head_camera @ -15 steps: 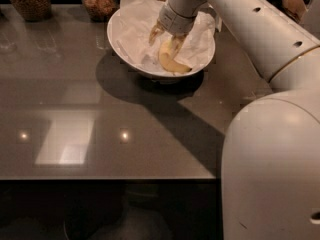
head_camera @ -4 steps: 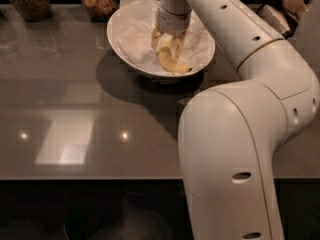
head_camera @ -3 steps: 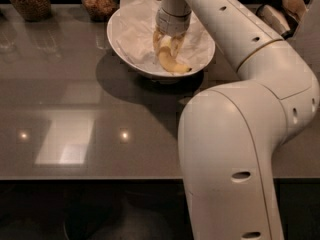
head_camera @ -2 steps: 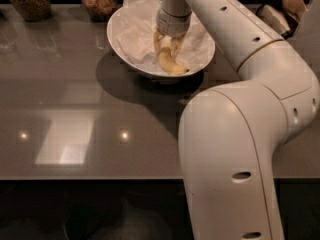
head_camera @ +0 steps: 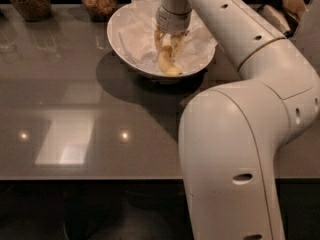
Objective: Pick banana from white bowl
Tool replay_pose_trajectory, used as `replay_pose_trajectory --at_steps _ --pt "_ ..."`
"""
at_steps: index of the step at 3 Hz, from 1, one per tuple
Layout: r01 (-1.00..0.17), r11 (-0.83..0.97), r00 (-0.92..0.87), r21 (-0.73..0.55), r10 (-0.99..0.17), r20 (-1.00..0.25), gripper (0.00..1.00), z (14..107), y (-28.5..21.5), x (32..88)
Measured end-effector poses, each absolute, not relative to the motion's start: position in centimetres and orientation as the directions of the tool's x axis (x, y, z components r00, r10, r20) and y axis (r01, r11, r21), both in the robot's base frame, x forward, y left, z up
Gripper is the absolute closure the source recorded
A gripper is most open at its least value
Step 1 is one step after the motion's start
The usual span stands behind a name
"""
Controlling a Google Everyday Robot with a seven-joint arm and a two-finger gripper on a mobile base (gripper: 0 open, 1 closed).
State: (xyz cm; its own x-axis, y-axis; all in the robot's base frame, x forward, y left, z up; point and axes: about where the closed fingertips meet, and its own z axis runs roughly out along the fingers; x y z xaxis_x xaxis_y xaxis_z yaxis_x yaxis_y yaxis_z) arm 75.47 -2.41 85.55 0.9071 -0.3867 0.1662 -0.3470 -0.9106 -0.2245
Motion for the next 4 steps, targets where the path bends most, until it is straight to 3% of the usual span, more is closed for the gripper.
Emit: replay_pose_trajectory --at_steps 2,4 --pt "-0.341 -0.901 0.894 -0.266 -0.399 0.205 1.00 89.3 -2.8 75.1" --pt "-0.355 -0.847 0.883 -0.396 -0.443 0.156 1.00 93.6 -3.6 73.9"
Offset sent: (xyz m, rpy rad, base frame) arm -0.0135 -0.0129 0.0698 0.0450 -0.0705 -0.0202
